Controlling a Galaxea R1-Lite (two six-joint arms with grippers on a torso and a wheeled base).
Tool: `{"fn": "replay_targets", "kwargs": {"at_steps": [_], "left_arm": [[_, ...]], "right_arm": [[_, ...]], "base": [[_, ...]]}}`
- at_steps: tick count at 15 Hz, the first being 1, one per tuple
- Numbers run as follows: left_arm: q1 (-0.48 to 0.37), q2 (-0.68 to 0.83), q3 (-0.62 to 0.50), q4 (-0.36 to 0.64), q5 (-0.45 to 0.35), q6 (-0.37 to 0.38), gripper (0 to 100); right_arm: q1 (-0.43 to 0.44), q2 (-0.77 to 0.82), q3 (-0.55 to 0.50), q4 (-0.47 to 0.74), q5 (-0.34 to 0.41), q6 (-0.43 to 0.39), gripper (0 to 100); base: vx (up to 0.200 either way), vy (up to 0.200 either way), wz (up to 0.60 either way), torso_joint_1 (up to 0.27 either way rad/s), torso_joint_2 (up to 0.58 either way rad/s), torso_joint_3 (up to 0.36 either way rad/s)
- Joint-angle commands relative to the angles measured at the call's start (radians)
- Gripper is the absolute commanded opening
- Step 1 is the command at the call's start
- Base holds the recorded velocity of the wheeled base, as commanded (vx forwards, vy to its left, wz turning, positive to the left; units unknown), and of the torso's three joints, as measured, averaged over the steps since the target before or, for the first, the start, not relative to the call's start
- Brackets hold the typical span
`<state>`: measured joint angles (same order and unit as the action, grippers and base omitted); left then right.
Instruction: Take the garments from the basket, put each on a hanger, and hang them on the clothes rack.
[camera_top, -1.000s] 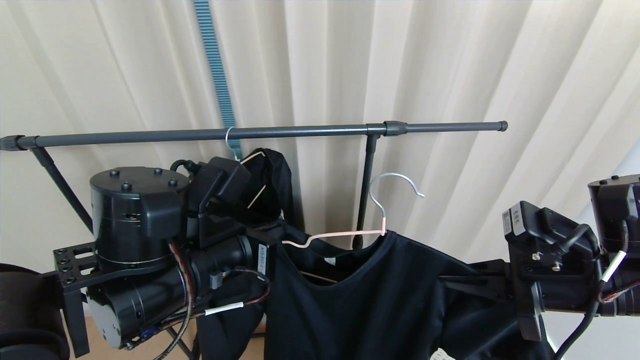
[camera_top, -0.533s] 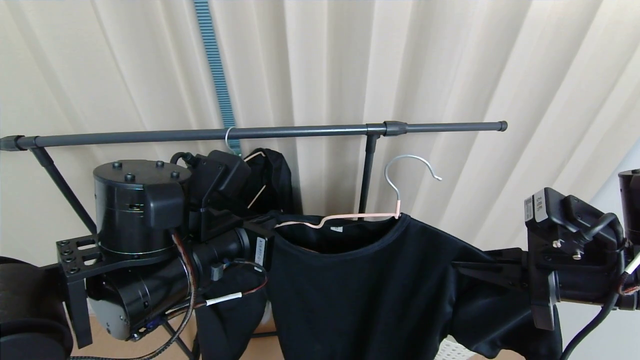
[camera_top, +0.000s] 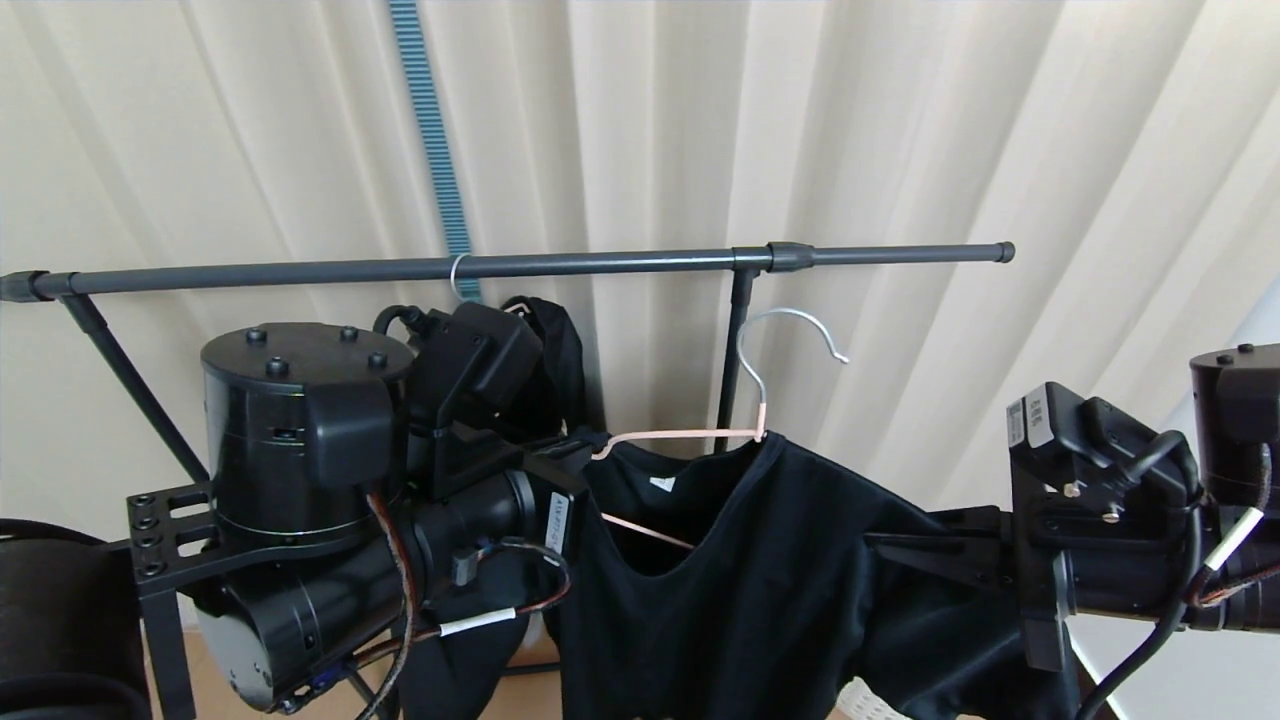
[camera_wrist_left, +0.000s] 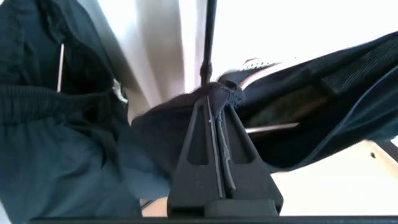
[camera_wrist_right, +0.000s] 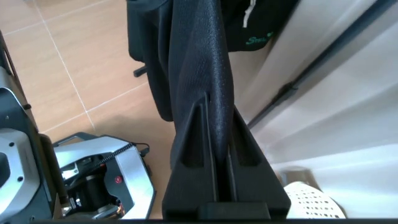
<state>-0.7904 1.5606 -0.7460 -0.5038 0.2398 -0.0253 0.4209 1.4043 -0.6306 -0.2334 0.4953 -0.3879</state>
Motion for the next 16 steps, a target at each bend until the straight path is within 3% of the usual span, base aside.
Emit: {"fn": "replay_targets", "kwargs": {"at_steps": [1,3,8,16], "left_arm": [[-0.016,0.001,-0.007,-0.001,0.0,-0.001,0],[-0.024,0.001,-0.013,-0.001,0.0,-0.001,0],[-0.076,-0.01,-0.023,-0.001,0.0,-0.004,0],[-0.09,-0.017,-0.035,-0.001,0.0,-0.025,0]], "right_arm": [[0.033,0.047,0.026,-0.035,0.0,0.014,0],[0.045,0.062,0.04,-0.061,0.0,0.024,0],[0.076,0.157,0.104,-0.267,-0.001,0.112,0],[0.079,0.19,0.134,-0.343,0.0,0.122,0]], "base": [[0.0,0.0,0.0,0.0,0.0,0.0],[0.0,0.0,0.0,0.0,0.0,0.0],[0.0,0.0,0.0,0.0,0.0,0.0],[0.0,0.0,0.0,0.0,0.0,0.0]]}}
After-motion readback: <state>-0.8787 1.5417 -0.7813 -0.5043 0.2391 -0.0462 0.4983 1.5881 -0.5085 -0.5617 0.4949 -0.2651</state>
